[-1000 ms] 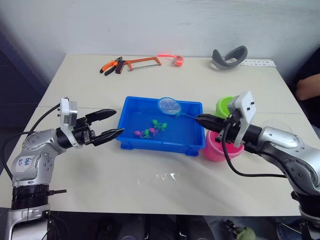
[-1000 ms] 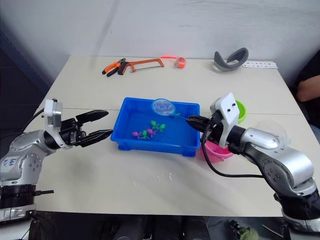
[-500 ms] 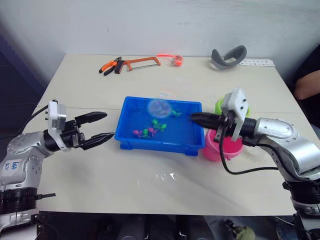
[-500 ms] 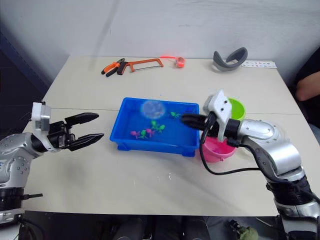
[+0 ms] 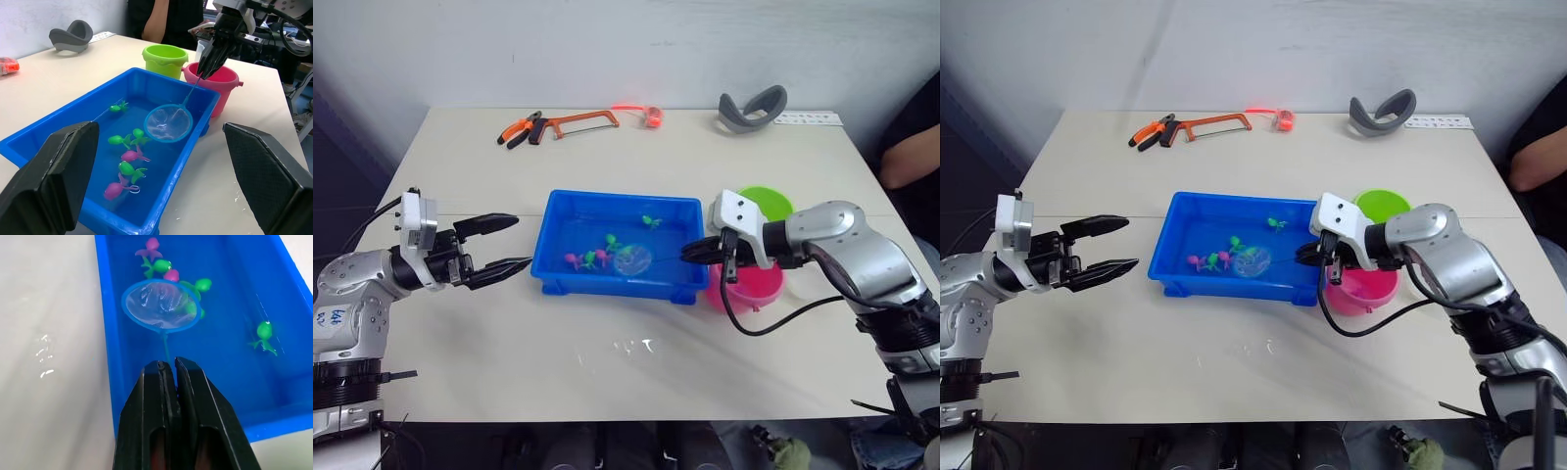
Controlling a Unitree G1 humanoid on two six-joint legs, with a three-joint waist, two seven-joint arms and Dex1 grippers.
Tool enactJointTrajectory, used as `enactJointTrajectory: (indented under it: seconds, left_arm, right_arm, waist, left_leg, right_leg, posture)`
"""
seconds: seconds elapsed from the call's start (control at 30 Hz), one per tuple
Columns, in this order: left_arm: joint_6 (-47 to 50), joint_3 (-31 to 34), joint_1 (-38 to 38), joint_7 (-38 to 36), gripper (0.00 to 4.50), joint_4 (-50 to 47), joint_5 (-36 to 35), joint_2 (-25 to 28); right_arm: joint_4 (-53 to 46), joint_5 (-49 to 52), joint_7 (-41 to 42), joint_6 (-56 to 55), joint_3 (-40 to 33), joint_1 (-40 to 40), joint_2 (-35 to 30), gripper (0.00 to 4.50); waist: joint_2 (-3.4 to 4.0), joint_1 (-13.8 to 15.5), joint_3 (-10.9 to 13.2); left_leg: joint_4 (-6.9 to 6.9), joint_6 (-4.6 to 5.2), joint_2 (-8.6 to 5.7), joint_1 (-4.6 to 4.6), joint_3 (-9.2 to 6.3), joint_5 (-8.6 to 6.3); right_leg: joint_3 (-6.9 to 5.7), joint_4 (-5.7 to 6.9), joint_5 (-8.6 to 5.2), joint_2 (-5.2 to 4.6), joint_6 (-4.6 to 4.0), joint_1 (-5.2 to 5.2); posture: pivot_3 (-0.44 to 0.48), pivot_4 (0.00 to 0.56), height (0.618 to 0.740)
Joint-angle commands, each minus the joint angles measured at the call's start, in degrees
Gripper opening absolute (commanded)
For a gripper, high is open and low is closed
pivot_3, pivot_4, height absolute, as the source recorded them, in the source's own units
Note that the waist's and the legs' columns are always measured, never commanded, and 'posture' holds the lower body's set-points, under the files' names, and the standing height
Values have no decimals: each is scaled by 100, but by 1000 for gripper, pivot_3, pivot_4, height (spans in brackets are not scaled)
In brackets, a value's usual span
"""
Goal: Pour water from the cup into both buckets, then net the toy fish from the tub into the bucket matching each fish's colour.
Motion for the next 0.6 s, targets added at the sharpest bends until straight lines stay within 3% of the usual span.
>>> enactJointTrajectory:
  seconds: [0.03, 0.17, 0.6]
  left_arm:
    - [-81, 64, -98, -35, 4413, 52, 28, 122]
    - [-84, 90, -72, -14, 4413, 14, 18, 119]
    - [-89, 188, -3, 0, 4413, 71, 26, 217]
  right_arm:
    - [64, -145, 378, -135, 140, -230, 83, 0]
    - [189, -215, 661, -62, 291, -362, 270, 0]
    - [987, -861, 400, -274, 560, -730, 1135, 0]
  waist:
    - [0, -2, 0]
    - [0, -3, 0]
    - [1, -20, 0]
  left_leg:
    - [0, 0, 1, 0, 0, 0]
    - [2, 0, 1, 0, 0, 0]
    - [2, -1, 0, -6, 0, 0]
  right_leg:
    - [0, 0, 0, 0, 0, 0]
    - [0, 1, 0, 0, 0, -1]
    - [0, 10, 0, 0, 0, -14]
  posture:
    - [0, 150, 740]
    - [0, 150, 740]
    - [0, 150, 740]
